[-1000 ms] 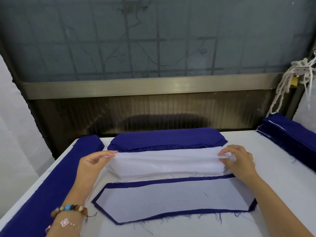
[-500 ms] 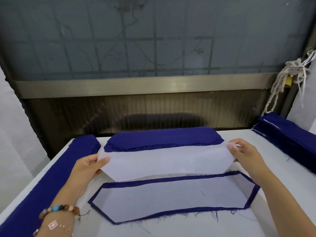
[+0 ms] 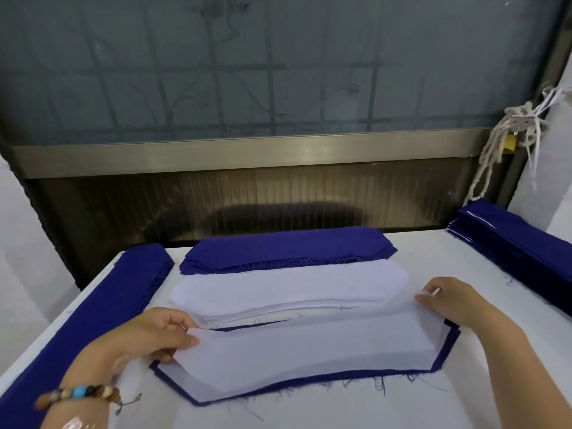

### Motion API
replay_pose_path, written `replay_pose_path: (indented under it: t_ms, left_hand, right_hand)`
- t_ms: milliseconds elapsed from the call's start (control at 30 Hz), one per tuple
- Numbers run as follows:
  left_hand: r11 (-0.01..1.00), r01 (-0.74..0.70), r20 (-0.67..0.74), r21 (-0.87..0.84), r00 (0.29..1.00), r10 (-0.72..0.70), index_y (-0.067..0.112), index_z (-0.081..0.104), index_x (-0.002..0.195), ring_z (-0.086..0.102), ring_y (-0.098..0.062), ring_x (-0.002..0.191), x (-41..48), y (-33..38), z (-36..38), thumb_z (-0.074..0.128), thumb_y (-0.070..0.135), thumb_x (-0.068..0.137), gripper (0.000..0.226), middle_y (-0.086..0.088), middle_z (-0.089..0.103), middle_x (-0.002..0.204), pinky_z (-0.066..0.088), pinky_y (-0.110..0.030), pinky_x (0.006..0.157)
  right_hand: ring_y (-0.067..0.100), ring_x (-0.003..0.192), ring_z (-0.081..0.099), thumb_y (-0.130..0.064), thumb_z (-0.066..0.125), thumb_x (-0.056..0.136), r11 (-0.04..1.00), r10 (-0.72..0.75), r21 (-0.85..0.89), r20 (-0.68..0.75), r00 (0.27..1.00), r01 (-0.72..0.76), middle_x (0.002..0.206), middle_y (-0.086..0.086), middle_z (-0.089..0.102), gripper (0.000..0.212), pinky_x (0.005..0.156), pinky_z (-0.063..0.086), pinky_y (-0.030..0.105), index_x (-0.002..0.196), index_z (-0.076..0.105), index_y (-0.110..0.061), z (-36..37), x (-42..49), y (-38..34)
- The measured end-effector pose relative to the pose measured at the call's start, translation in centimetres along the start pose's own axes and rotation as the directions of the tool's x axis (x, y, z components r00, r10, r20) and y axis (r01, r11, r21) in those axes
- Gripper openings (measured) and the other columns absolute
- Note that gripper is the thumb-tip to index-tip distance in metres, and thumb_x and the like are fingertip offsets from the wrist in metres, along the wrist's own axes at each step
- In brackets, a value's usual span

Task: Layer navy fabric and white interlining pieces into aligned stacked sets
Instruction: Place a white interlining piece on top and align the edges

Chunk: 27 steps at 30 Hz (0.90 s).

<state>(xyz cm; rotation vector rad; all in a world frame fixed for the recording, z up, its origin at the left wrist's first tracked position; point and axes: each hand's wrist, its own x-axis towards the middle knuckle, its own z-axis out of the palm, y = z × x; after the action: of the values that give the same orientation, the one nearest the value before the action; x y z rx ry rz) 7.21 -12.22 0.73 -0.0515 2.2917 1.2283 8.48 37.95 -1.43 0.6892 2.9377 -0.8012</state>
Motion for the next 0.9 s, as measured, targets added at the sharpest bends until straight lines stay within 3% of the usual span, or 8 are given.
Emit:
replay_pose_path:
  t_ms: [133, 333, 433, 500, 667, 900]
  left_hand:
    - [0.998, -0.052, -0.053, 0.021, 0.997, 0.053, 0.012, 0.076, 0.087, 0.054, -0.019, 0.065, 0.2, 0.2, 0.4, 0.079, 0.026, 0.079, 0.016, -0.011, 0.067, 0.077, 0.048, -0.023, 0.058]
    - [0.985, -0.049, -0.029, -0.167, 0.999, 0.044, 0.008, 0.075, 0.089, 0.06, -0.016, 0.074, -0.5, 0.0, -0.1, 0.08, 0.023, 0.074, 0.022, -0.013, 0.073, 0.093, 0.048, -0.022, 0.063]
    - [0.962, -0.021, 0.003, -0.271, 1.0, 0.022, 0.003, 0.074, 0.093, 0.054, -0.016, 0.074, -0.7, -0.5, -0.8, 0.082, 0.019, 0.069, 0.029, -0.014, 0.07, 0.096, 0.046, -0.019, 0.058]
    - [0.953, 0.001, 0.016, -0.303, 1.0, 0.004, 0.002, 0.074, 0.091, 0.053, -0.012, 0.066, -0.8, -0.7, -1.2, 0.083, 0.017, 0.067, 0.03, -0.013, 0.069, 0.091, 0.045, -0.017, 0.052]
    - [0.999, 0.038, -0.006, -0.003, 0.999, -0.038, 0.012, 0.076, 0.083, 0.044, -0.01, 0.055, -0.8, -0.9, -1.0, 0.086, 0.033, 0.063, 0.031, -0.008, 0.058, 0.072, 0.037, -0.019, 0.049]
    - [0.999, 0.017, -0.111, 0.041, 0.994, -0.013, 0.01, 0.073, 0.076, 0.049, -0.013, 0.052, -0.5, -0.9, -0.4, 0.086, 0.042, 0.06, 0.037, -0.009, 0.058, 0.062, 0.043, -0.022, 0.051]
  right_hand:
    - [0.014, 0.093, 0.048, -0.043, 0.07, 0.082, 0.998, -0.043, -0.047, 0.003, 0.999, 0.043, 0.104, -0.005, 0.05, 0.03, 0.077, 0.038, 0.025, 0.095, 0.051, -0.024, -0.2, -0.7, -0.8]
    - [0.017, 0.091, 0.053, -0.03, 0.072, 0.083, 0.989, -0.117, 0.077, -0.093, 0.989, 0.124, 0.097, 0.001, 0.058, 0.014, 0.072, 0.041, 0.029, 0.082, 0.061, -0.022, -1.7, -1.4, -1.0]
    - [0.021, 0.084, 0.057, -0.029, 0.069, 0.086, 0.978, -0.117, 0.17, -0.033, 0.993, 0.121, 0.096, 0.002, 0.06, 0.011, 0.063, 0.046, 0.027, 0.085, 0.062, -0.02, -2.8, -2.1, -0.9]
    - [0.022, 0.08, 0.059, -0.029, 0.068, 0.087, 0.983, -0.124, 0.141, 0.055, 0.991, 0.115, 0.093, 0.003, 0.061, 0.012, 0.062, 0.049, 0.025, 0.087, 0.063, -0.018, -2.9, -2.4, -0.9]
    - [0.007, 0.073, 0.052, -0.035, 0.072, 0.083, 0.988, -0.051, -0.135, 0.196, 0.979, 0.078, 0.088, -0.003, 0.058, 0.021, 0.057, 0.038, 0.016, 0.089, 0.06, -0.019, -1.6, -2.4, -0.9]
    - [0.011, 0.068, 0.056, -0.039, 0.072, 0.082, 0.994, 0.007, -0.109, 0.164, 0.986, 0.011, 0.082, 0.001, 0.064, 0.024, 0.058, 0.041, 0.018, 0.088, 0.063, -0.017, -1.3, -2.0, -0.7]
